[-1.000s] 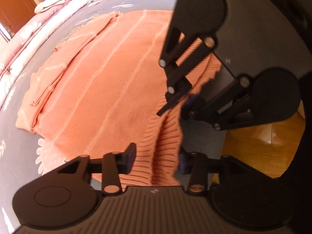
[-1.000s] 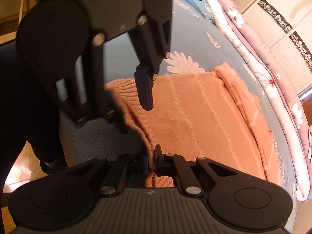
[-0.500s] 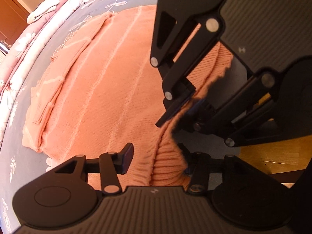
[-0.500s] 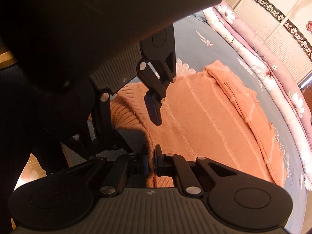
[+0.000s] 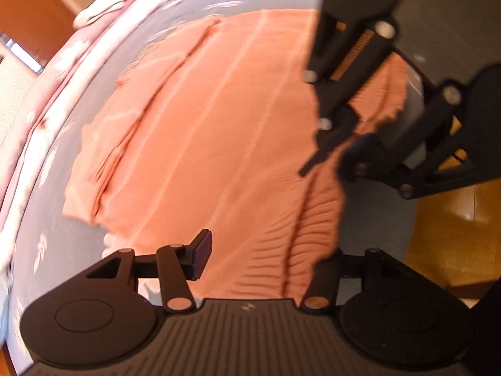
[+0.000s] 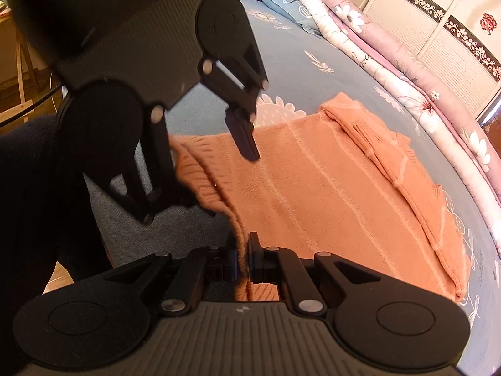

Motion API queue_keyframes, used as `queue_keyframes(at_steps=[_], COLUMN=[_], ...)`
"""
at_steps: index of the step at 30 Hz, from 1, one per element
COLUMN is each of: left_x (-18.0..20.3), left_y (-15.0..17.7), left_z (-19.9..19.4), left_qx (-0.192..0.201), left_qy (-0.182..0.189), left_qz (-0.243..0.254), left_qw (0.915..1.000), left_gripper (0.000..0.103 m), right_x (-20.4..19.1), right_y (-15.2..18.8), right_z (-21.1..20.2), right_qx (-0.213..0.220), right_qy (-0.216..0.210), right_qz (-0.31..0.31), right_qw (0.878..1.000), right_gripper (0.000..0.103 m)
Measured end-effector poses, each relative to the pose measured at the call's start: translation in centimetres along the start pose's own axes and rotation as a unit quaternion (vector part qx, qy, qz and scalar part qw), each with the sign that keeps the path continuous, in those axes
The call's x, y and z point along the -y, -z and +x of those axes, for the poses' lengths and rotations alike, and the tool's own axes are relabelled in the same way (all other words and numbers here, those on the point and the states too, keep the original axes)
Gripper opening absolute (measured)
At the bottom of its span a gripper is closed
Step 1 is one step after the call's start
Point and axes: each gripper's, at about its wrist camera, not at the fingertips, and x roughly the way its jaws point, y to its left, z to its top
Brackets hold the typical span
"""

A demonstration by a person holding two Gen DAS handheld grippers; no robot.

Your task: Fold clothes

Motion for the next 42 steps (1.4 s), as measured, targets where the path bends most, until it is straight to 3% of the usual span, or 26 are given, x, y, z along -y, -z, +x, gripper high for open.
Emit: queue_keyframes(at_steps=[3,6,9,13,16,23,26,27,29,31,32,37,39,42], left_x=[0.5,1.2,3.1,5.2,5.8,6.6,6.1,5.9,5.6,5.3,5.0,2.8,2.0,1.4], left_y=[1.9,1.4,1.7,0.5,-0.6,-1.4,-1.8,-2.0,-2.2,-2.4,-2.5,-2.9,-3.1,-3.5], left_z=[-1.3,-1.9,-2.3,-1.9,-0.7,1.3,1.6,1.7,1.9,1.9,1.8,1.0,0.7,0.1], left_qx=[-0.008,-0.004,0.007,0.018,0.017,-0.004,-0.008,-0.012,-0.020,-0.021,-0.021,-0.011,-0.007,0.004], left_qy=[0.013,0.035,0.045,0.022,-0.003,-0.029,-0.009,0.000,0.018,0.026,0.026,0.043,0.048,0.042], left_qz=[-0.012,-0.003,-0.002,-0.004,0.009,0.073,0.085,0.086,0.086,0.082,0.074,0.005,-0.017,-0.025], left_qw=[0.9998,0.9994,0.9990,0.9996,0.9998,0.9969,0.9963,0.9962,0.9960,0.9961,0.9967,0.9990,0.9987,0.9988], left_gripper=[0.054,0.054,0.054,0.054,0.054,0.054,0.042,0.025,0.010,0.007,0.006,0.007,0.007,0.007], right_x=[1.0,2.5,4.4,6.4,6.5,6.0,5.7,5.7,5.7,6.0,6.2,7.0,7.3,6.9], right_y=[-0.3,-0.7,-0.8,-0.6,-0.7,-1.7,-1.6,-1.5,-1.4,-1.1,-1.0,1.9,4.1,7.4], right_z=[0.3,0.9,1.9,3.5,3.9,4.8,4.4,4.3,3.9,3.4,3.1,-1.2,-3.7,-6.3], right_qx=[-0.006,-0.027,-0.059,-0.095,-0.105,-0.105,-0.103,-0.102,-0.098,-0.095,-0.092,-0.037,-0.002,0.009], right_qy=[-0.027,-0.071,-0.127,-0.181,-0.186,-0.167,-0.163,-0.162,-0.160,-0.160,-0.161,-0.124,-0.084,-0.033], right_qz=[0.029,0.059,0.116,0.176,0.182,0.131,0.117,0.115,0.115,0.124,0.127,0.159,0.187,0.210], right_qw=[0.999,0.995,0.983,0.963,0.960,0.972,0.974,0.975,0.975,0.975,0.974,0.979,0.979,0.977], right_gripper=[0.008,0.008,0.008,0.008,0.008,0.008,0.009,0.009,0.009,0.009,0.012,0.048,0.069,0.070])
